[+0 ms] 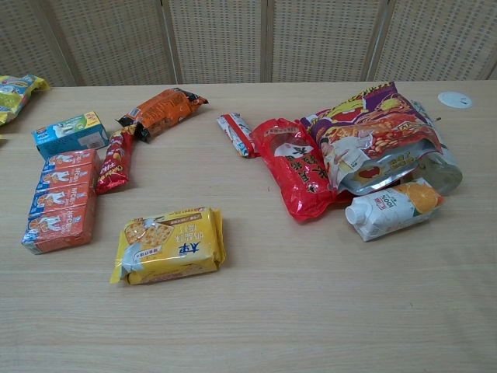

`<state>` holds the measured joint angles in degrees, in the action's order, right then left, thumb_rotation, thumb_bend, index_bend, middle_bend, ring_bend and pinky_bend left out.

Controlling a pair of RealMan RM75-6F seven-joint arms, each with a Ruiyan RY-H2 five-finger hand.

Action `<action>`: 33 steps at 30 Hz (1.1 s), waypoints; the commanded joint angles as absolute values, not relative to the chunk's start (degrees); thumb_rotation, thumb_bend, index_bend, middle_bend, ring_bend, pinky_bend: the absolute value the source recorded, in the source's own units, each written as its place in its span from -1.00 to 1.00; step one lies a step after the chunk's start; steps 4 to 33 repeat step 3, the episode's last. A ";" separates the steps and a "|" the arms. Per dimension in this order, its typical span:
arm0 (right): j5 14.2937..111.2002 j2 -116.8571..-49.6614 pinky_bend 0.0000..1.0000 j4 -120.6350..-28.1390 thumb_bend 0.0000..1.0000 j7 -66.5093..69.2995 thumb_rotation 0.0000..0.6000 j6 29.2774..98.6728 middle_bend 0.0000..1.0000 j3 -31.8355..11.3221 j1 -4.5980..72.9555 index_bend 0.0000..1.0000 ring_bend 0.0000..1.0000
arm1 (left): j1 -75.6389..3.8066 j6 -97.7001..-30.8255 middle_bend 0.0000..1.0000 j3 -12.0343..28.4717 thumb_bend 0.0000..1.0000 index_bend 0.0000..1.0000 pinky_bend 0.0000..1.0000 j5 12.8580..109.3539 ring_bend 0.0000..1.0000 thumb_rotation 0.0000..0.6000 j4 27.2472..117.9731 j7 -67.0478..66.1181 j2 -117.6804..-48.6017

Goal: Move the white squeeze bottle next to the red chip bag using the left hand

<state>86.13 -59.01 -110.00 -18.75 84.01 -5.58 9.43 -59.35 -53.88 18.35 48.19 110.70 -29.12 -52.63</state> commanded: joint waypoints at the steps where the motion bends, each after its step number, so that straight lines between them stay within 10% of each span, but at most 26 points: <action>1: 86.41 -58.79 -0.94 -110.34 -0.13 -18.87 -0.77 84.39 -0.52 -5.64 9.26 -1.00 -1.00 | -59.34 -54.00 0.24 18.22 -0.14 0.45 0.35 48.36 0.60 1.00 110.83 -28.98 -52.52; 33: 86.49 -58.57 -0.94 -110.68 -0.12 -19.01 -0.77 84.52 -0.52 -5.71 9.22 -1.00 -1.00 | -59.42 -53.97 0.24 18.13 -0.14 0.45 0.35 48.41 0.60 1.00 110.93 -28.82 -52.42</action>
